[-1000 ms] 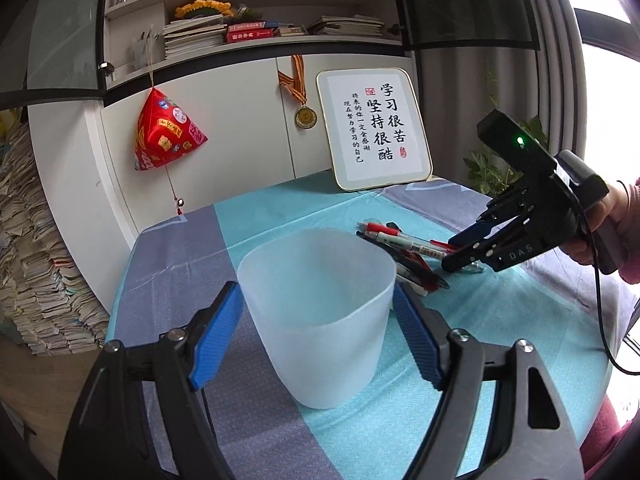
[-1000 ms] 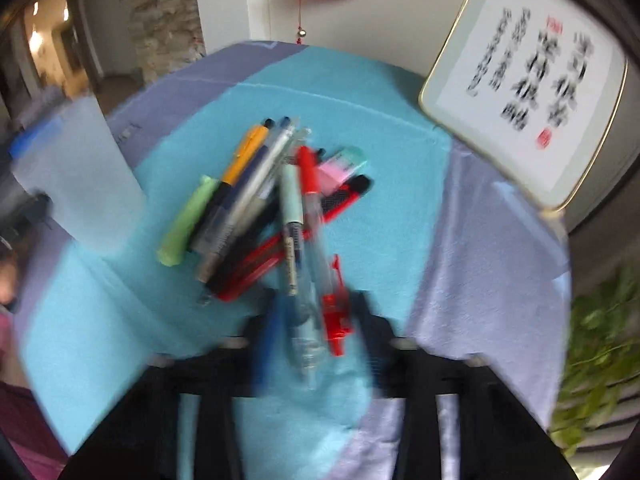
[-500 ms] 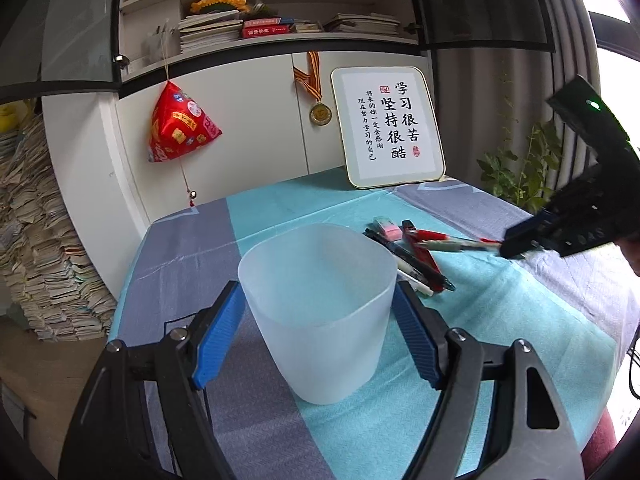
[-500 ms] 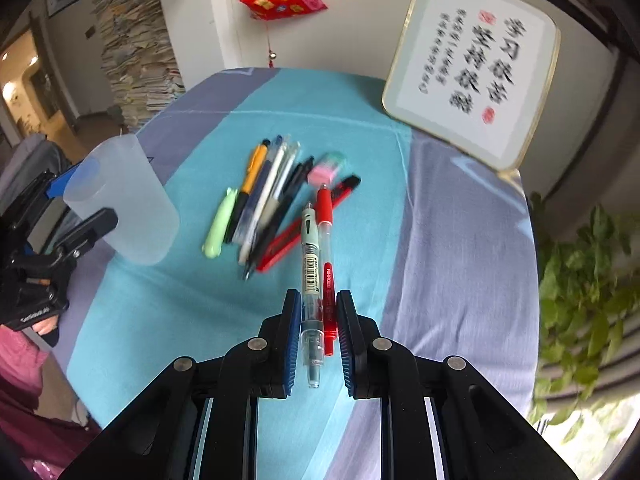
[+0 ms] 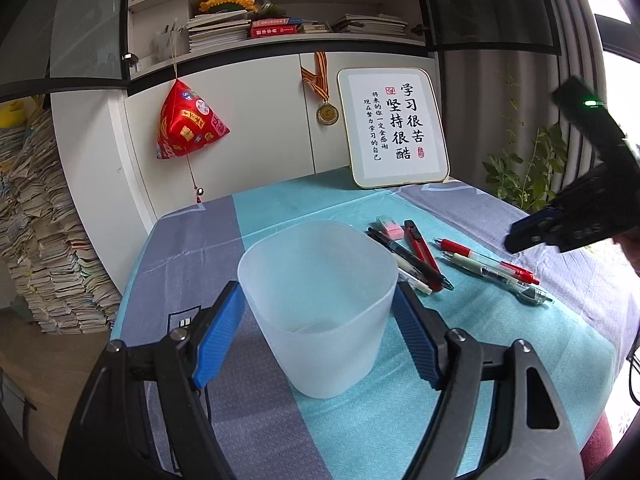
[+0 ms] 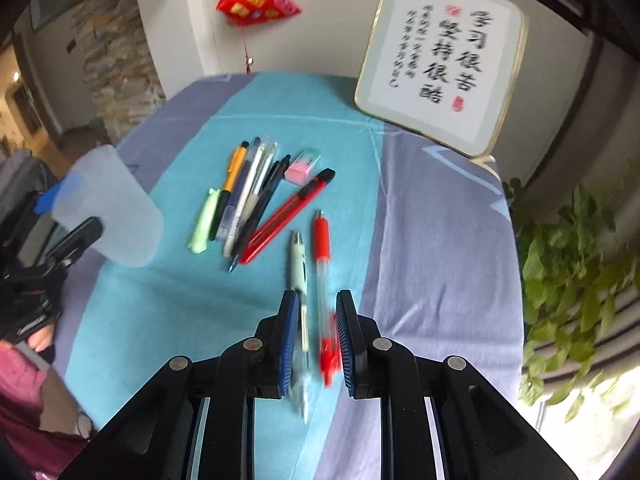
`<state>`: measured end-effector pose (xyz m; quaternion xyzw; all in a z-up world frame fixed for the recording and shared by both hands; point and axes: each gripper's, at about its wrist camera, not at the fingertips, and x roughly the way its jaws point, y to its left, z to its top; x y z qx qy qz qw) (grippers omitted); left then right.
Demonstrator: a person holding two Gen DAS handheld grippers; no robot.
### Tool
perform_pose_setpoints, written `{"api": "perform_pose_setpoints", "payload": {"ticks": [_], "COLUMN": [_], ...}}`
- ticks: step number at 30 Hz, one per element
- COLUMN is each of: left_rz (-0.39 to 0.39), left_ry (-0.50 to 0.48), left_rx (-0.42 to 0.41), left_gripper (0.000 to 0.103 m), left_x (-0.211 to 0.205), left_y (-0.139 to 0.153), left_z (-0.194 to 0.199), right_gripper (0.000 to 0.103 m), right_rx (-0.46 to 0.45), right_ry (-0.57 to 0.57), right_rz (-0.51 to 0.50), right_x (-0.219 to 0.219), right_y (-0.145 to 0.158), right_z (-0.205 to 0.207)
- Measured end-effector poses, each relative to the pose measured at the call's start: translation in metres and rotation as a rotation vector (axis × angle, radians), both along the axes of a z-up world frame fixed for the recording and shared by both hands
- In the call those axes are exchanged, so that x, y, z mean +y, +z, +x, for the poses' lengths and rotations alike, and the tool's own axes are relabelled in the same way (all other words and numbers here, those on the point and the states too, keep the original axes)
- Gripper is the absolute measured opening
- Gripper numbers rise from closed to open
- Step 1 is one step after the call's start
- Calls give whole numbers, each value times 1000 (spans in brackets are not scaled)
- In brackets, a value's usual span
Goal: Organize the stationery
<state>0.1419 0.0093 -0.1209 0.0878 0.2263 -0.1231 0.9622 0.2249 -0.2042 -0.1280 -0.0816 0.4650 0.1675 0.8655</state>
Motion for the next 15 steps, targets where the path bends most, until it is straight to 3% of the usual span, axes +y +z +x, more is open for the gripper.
{"api": "perform_pose_setpoints", "payload": {"ticks": [6,10,12,15], "left_rz": [6,-10,-15,-18], "left_ry": [-2,-8,-16,-16], "left_rx": [-2,4,8,12], "left_gripper": [74,74,74,73], "left_x": [-1,1,1,1], "left_y": [0,-1,-1,0], "left_z": [-1,-1,-1,-1], "right_gripper": [20,20,20,21], "right_rx": [6,53,47,92], "right_ry": [-6,76,49,54], "right_rz": [-80,-29,-128,-134], "right_x": [21,35,42,45], "right_y": [-9,-10,-19,-33], "right_z": [30,26,29,38]}}
